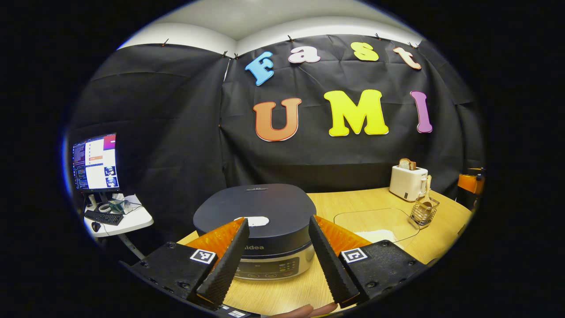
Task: Close the left gripper, press the button to open the rice cooker; take a wooden spoon from the chopstick holder with the right hand, scoop a spoonful of rice and pour it into the rice cooker, then put the wooden spoon back into the chopstick holder.
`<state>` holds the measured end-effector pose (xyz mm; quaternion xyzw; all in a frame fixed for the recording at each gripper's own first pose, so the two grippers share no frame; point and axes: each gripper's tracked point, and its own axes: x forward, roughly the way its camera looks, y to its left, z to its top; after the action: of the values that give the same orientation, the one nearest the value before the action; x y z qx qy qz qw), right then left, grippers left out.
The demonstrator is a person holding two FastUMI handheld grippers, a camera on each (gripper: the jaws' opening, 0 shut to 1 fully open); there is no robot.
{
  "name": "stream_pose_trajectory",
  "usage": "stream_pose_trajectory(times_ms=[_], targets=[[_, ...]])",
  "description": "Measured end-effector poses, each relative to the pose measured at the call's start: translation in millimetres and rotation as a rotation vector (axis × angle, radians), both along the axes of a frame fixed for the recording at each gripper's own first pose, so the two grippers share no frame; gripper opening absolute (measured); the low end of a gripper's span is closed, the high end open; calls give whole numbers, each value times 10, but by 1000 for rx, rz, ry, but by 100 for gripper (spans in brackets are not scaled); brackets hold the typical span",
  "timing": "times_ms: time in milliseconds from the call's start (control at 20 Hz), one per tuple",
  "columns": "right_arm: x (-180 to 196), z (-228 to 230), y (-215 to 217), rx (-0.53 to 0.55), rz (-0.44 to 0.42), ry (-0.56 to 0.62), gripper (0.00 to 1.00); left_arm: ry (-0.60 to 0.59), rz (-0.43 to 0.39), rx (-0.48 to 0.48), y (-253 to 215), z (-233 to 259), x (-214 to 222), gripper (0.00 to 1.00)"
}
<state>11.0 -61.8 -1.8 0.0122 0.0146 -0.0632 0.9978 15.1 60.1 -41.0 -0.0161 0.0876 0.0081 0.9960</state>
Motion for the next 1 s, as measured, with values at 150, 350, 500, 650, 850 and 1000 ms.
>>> stream_pose_trajectory(times_ms=[150,350,500,650,850,1000], targets=[[-42,7,88,-12,11,0,92,-16,-29,-15,-177,79,-93,88],[-69,24,174,-35,17,-3,94,-13,-80,-11,-471,186,-155,88],[-110,36,232,-43,15,-3,92,-26,-111,-11,-668,285,-166,88],[-155,54,329,-58,25,-4,92,-25,-143,-27,-850,329,-188,88],[-228,103,459,-84,42,-20,92,-38,-174,-54,-1040,400,-235,88],[-274,125,499,-102,37,-27,94,-61,-208,-43,-1167,435,-307,88]])
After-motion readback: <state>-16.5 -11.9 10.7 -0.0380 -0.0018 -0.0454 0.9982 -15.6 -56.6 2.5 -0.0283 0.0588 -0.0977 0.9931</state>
